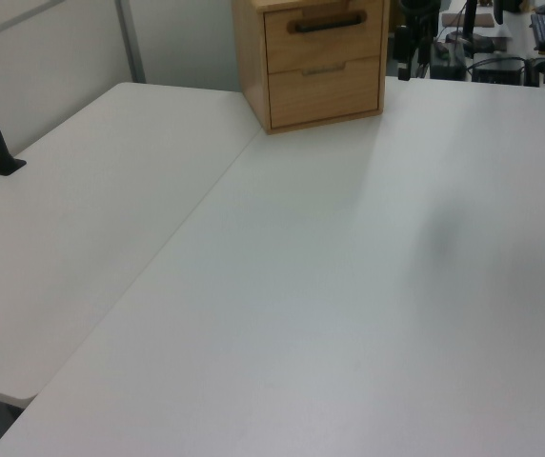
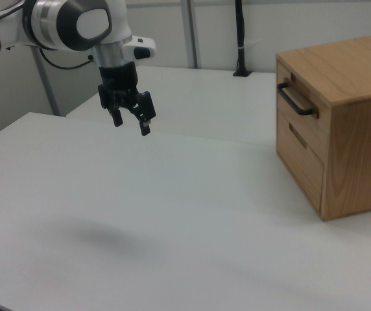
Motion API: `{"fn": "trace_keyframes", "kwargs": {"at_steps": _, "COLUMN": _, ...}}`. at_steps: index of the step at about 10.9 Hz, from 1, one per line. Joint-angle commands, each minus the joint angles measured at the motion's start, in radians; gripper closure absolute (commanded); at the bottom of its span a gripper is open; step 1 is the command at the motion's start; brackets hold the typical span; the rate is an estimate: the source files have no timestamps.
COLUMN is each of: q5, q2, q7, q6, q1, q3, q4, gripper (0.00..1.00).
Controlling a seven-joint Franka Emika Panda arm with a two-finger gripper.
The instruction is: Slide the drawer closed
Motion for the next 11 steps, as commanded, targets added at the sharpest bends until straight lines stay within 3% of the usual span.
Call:
{"fn": "trace_keyframes", "kwargs": {"at_steps": 1, "q5": -0.011, "q2": -0.027, "q7": -0.010, "q6": 0.002, "q1": 0.003, "q3": 0.002, "q4": -0.033, "gripper": 0.00}}
{"fn": "trace_keyframes", "kwargs": {"at_steps": 11, "q5": -0.009, "q2": -0.048, "q7": 0.019, "q6": -0.031, "q1": -0.006, "q3": -0.008, "q4": -0.027, "gripper": 0.00}}
